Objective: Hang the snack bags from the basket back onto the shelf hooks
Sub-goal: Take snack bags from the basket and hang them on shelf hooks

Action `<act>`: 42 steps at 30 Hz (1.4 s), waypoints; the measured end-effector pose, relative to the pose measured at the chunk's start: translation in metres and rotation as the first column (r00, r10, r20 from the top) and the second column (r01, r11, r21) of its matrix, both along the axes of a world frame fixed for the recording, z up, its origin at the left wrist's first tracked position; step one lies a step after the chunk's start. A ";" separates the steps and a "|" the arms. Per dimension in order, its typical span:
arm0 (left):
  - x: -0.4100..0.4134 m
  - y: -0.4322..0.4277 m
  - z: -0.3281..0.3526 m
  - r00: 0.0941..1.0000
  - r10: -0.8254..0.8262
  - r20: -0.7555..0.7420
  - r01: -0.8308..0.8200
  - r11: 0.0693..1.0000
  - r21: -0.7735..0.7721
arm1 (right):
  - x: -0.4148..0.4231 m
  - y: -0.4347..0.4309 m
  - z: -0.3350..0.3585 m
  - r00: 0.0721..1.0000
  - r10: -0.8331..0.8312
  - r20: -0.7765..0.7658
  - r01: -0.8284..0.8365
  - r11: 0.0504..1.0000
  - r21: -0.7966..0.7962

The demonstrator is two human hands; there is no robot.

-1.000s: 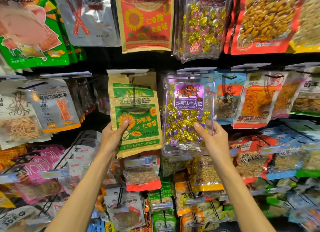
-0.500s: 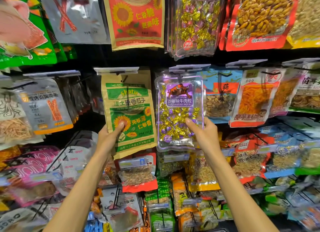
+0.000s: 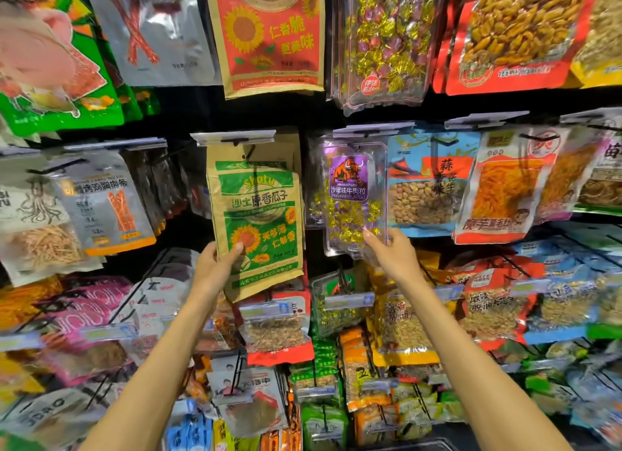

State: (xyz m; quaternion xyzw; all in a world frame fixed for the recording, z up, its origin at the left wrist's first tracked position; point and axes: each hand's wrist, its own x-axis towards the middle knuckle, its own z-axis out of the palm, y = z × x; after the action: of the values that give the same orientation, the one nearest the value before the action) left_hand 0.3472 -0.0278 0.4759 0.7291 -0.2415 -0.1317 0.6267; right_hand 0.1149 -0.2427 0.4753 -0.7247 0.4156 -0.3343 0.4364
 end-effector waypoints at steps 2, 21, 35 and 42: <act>0.005 0.009 -0.002 0.998 0.035 0.045 -0.038 0.997 0.068 | -0.006 0.005 -0.002 0.997 -0.015 -0.072 0.015 1.000 0.000; -0.088 0.107 0.029 0.551 -0.565 0.615 -0.359 0.504 0.785 | -0.087 0.135 0.031 0.439 -0.265 -0.858 -0.425 0.780 -0.459; -0.181 0.102 -0.017 0.535 -0.724 0.436 -0.182 0.405 0.896 | -0.175 0.178 -0.016 0.338 -0.153 -0.929 -0.460 0.834 -0.304; -0.239 0.053 -0.070 0.518 -0.791 0.325 -0.138 0.297 0.945 | -0.225 0.140 -0.093 0.209 0.003 -0.978 -0.457 0.884 -0.095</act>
State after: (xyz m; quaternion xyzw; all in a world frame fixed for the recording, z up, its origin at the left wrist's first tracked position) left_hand 0.1083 0.0250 0.4056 0.8356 -0.5365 -0.0584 -0.1030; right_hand -0.1102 -0.1027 0.3827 -0.8955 0.4075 0.1789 -0.0080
